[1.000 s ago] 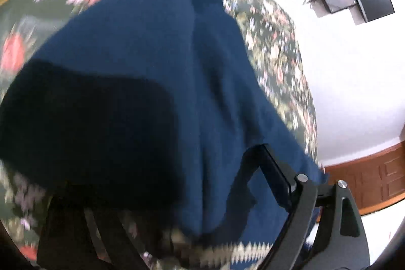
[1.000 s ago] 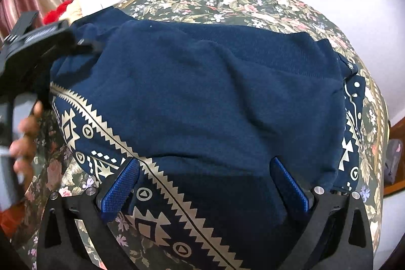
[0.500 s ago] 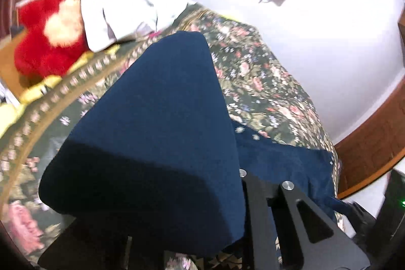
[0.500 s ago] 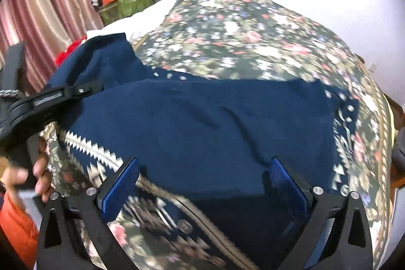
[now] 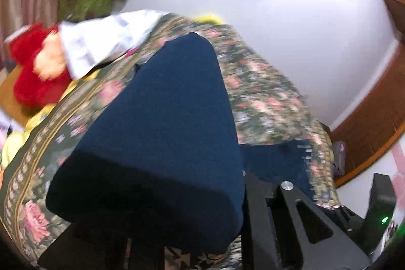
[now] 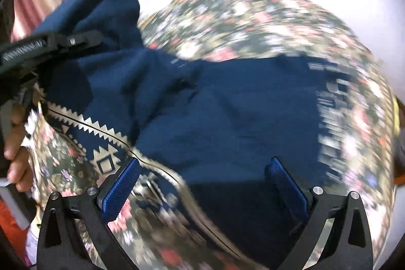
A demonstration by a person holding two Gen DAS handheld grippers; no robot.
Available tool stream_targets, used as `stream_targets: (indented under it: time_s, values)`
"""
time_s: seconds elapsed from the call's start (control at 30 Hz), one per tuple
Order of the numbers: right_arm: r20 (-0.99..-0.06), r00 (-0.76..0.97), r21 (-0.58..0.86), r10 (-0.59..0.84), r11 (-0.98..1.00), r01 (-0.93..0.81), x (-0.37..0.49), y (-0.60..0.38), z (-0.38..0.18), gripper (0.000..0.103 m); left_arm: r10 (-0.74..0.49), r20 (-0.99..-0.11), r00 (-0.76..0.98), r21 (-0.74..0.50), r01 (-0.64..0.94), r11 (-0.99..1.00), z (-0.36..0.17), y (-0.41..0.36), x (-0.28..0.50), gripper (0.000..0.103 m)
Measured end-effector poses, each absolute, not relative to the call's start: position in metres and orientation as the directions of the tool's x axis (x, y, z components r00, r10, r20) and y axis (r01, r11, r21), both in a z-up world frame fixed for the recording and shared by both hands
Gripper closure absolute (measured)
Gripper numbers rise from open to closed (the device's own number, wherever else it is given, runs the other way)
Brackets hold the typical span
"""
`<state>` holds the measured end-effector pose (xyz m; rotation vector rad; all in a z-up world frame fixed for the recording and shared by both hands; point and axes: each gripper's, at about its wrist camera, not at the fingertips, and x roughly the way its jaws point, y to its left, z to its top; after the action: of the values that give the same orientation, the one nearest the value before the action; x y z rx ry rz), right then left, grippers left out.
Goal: Fold large clothes
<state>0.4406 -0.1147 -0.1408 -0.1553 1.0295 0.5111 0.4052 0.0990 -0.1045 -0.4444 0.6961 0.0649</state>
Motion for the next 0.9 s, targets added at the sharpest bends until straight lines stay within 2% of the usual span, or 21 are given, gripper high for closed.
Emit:
stream_targets:
  time_s: [0.2,0.3,0.4,0.6,0.7,0.8,0.87,0.9]
  values:
    - [-0.792,0.537,0.127,0.291,0.938,-0.322,0.424,-0.213,-0.09,0.001,-0.247,-0.569,0.784,-0.351,0.04,0.935,-0.079,-0.008,0.415,0.088]
    - [-0.777,0.577,0.117,0.252,0.958,-0.262,0.409,-0.252,-0.077,0.001,-0.31,-0.641,0.702,-0.299,0.144,0.943,-0.104,-0.067,0.422,0.088]
    - [-0.781,0.577,0.133,0.239,0.966,-0.22,0.398,-0.281,-0.073,0.001,-0.378,-0.731,0.568,-0.307,0.221,0.926,-0.143,-0.105,0.418,0.088]
    - [-0.78,0.584,0.125,0.225,0.971,-0.206,0.378,-0.304,-0.072,0.001,-0.436,-0.754,0.491,-0.311,0.318,0.896,-0.142,-0.108,0.398,0.088]
    - [-0.777,0.586,0.131,0.228,0.97,-0.204,0.373,-0.311,-0.073,0.001,-0.436,-0.799,0.415,-0.296,0.36,0.885,-0.145,-0.106,0.393,0.088]
    - [-0.77,0.584,0.17,0.258,0.964,-0.202,0.368,-0.313,-0.069,0.001,-0.405,-0.809,0.426,-0.254,0.369,0.894,-0.146,-0.105,0.383,0.081]
    - [-0.764,0.579,0.199,0.284,0.958,-0.206,0.368,-0.312,-0.066,0.001,-0.399,-0.807,0.435,-0.247,0.366,0.897,-0.144,-0.107,0.377,0.071]
    - [-0.763,0.579,0.206,0.289,0.956,-0.207,0.368,-0.311,-0.064,0.001,-0.403,-0.808,0.43,-0.254,0.362,0.897,-0.141,-0.108,0.375,0.059]
